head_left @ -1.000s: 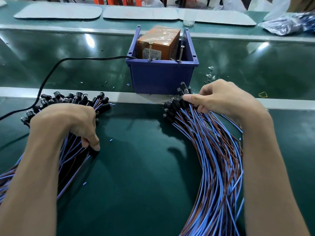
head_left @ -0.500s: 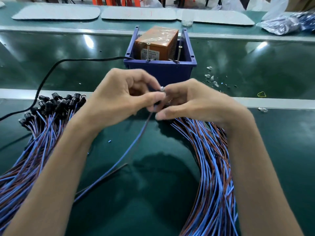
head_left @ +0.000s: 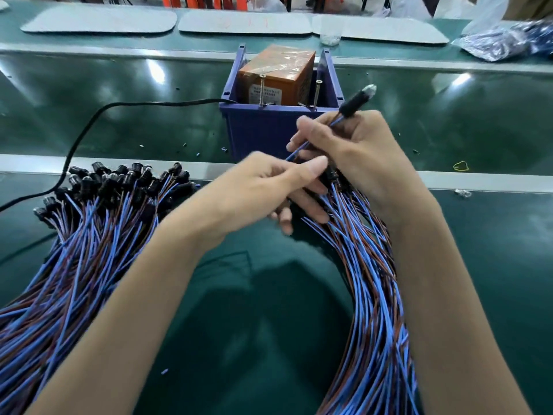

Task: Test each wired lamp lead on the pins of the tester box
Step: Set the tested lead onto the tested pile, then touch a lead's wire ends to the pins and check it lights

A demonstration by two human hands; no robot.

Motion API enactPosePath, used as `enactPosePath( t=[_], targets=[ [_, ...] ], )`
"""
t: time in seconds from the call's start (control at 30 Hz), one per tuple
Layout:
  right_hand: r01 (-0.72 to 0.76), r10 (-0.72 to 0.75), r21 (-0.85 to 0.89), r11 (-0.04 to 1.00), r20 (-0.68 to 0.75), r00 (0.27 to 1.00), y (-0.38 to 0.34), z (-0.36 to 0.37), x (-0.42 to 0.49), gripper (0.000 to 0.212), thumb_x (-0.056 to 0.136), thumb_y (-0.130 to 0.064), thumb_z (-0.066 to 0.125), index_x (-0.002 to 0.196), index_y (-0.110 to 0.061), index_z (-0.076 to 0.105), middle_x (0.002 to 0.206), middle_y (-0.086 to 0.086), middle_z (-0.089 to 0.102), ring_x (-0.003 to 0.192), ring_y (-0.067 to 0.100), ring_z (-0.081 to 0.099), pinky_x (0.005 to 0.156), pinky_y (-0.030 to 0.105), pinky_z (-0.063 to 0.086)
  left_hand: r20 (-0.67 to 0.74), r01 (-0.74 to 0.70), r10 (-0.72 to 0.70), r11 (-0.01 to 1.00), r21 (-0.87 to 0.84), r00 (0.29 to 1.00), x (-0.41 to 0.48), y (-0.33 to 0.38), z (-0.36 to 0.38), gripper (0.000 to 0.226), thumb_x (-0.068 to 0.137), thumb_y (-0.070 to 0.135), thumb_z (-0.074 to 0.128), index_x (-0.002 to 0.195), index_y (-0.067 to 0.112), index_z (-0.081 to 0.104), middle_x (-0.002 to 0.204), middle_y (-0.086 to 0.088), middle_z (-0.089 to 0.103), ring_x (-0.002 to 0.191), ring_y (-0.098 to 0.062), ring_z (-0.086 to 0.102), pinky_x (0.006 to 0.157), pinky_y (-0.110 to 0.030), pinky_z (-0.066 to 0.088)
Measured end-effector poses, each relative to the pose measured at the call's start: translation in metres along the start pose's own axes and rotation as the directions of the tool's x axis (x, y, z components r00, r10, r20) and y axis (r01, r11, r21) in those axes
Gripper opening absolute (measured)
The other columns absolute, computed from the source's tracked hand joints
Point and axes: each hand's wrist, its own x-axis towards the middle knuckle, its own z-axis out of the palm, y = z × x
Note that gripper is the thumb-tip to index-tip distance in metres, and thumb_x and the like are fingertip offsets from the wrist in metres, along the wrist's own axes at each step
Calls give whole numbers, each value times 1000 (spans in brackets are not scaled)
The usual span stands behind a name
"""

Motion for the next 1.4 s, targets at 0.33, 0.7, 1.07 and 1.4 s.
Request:
enactPosePath(
  t=[0.33, 0.7, 1.07, 1.4],
  targets=[
    [69, 34, 376, 924, -260, 965, -12, -10, -2, 51, 105, -33, 33, 61, -14, 50, 70, 4, 74, 67, 16, 70, 61, 24, 54, -261, 2, -248, 729, -685, 933, 16, -2, 21, 30, 102, 35, 41, 113, 11, 54, 97, -3, 75, 35, -2, 33, 38, -9, 35],
    [82, 120, 598, 797, -291, 949, -9, -29, -1, 46, 104, -27, 35, 59, -17, 34, 51, -2, 54, 46, 12, 50, 49, 21, 43, -583, -323, -224, 653, -685, 781, 11, -2, 3, 14, 99, 23, 51, 96, 20, 64, 94, 7, 75, 38, -1, 34, 42, -10, 34],
    [16, 188, 614, 789, -266, 945, -6, -32, 2, 43, 104, -26, 33, 63, -16, 38, 45, -9, 21, 38, 7, 15, 43, 20, 14, -679, -390, -212, 684, -617, 703, 14, -12, -16, 7, 91, 22, 64, 86, 22, 69, 85, 11, 72, 39, -3, 31, 43, -11, 30],
    [-90, 141, 273, 958, -171, 975, 3, -30, 0, 18, 91, -16, 64, 74, -12, 69, 57, -4, 32, 45, 4, 20, 35, 13, 17, -469, -142, 0, 953, -267, 883, 15, -19, 2, 5, 81, 14, 73, 77, 13, 71, 60, 9, 70, 43, 7, 52, 46, -1, 33]
  ],
)
